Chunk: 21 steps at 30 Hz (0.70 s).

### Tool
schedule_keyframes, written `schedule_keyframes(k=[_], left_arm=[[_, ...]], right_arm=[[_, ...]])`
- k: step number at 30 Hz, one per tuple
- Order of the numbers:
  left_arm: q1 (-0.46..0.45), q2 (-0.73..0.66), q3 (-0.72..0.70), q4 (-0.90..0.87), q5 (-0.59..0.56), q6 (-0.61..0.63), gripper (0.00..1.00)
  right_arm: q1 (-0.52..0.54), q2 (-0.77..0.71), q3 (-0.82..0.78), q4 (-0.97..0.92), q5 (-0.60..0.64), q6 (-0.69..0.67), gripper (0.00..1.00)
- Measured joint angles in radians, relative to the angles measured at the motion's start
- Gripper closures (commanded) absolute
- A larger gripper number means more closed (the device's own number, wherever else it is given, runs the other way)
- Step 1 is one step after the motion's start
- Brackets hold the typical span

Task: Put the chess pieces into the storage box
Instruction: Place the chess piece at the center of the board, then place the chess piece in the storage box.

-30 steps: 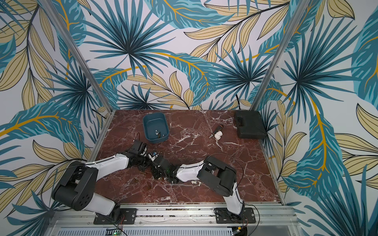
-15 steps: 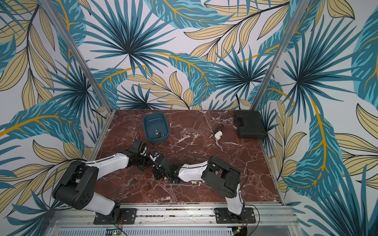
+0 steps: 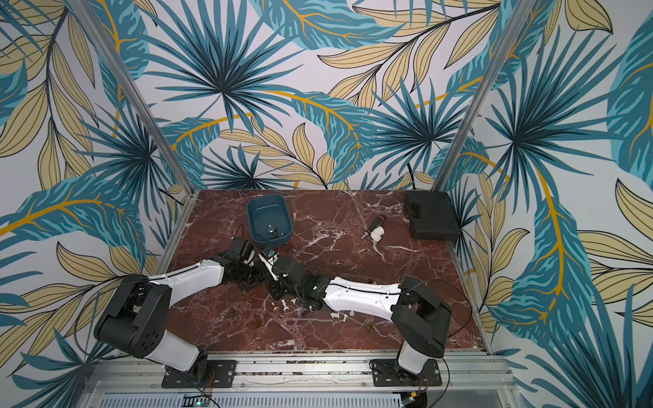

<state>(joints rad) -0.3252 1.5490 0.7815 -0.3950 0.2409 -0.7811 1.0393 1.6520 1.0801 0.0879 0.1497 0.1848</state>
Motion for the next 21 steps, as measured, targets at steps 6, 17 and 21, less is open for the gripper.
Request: schedule_keyframes(k=[6,17,21], left_arm=[[0.005,-0.031,0.005,-0.086,-0.053,0.011,0.51],[0.068,-0.076,0.142,-0.189,-0.088,0.071,0.51],[0.076,-0.046,0.182,-0.203,-0.080,0.105,0.52]], right_arm=[[-0.071,-0.007,0.118,-0.092,0.005,-0.029,1.00],[-0.258,0.383,0.739,-0.335,-0.088,-0.028,1.00],[-0.303,0.616,0.988,-0.434,-0.117,-0.024,0.98]])
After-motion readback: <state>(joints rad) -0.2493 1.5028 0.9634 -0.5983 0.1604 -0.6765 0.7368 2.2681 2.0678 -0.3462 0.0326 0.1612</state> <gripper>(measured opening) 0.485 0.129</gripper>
